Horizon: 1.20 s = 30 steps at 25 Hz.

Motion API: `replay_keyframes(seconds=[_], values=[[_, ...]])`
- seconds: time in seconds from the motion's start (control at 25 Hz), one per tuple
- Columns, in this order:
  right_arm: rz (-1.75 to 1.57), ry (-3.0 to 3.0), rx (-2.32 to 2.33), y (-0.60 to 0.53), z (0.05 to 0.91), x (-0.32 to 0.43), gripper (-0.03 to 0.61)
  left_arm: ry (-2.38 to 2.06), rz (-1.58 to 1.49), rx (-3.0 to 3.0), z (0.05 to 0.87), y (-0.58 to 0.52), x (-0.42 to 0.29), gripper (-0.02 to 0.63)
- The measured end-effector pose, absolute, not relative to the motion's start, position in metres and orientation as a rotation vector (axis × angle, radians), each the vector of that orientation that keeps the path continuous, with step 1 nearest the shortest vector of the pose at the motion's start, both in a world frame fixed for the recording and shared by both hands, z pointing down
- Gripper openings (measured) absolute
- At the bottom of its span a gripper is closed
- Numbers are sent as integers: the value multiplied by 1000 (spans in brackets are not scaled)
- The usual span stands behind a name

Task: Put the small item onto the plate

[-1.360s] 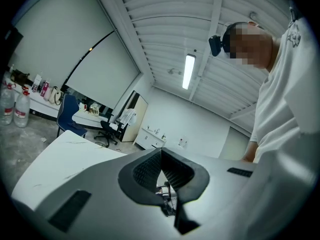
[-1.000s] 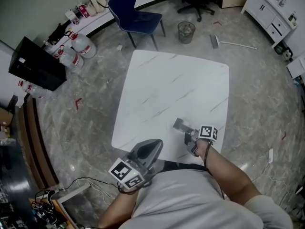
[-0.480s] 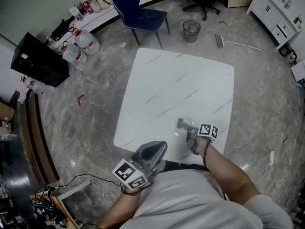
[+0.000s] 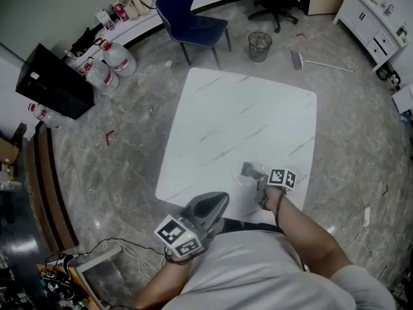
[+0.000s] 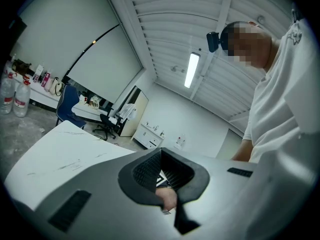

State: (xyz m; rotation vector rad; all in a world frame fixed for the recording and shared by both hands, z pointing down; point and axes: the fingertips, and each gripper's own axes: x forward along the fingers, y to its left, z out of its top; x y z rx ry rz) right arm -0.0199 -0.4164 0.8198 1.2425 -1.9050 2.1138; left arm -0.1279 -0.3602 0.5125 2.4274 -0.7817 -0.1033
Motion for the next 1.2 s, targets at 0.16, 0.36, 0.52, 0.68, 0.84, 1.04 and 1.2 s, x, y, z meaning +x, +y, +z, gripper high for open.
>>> replay_keyframes(seconds=[0.16,0.36,0.52,0.68,0.84,1.04,1.2], values=[[1974,-1877,1260,-409,820,-15,230,-763,-89,2445,510,-353,-128,6],[1776,-1825,1293,-404,823,-7,272,-743,-102,2457,505,-347,-130,5],[1747,-1866,1324,-408,807,-7,273,-733,-114,2477,497,-346,-134,6],[1657,-1949,1331,-407,770,-9,267,-719,-128,2498,485,-344,-138,5],[1470,-2068,1393,-410,718,-4,140,-688,-151,2534,471,-341,-137,5],[1206,-2385,1346,-407,624,-16,19,-652,-180,2592,452,-342,-130,5],[902,-2579,1308,-394,547,-31,3,-654,-185,2635,432,-343,-128,6]])
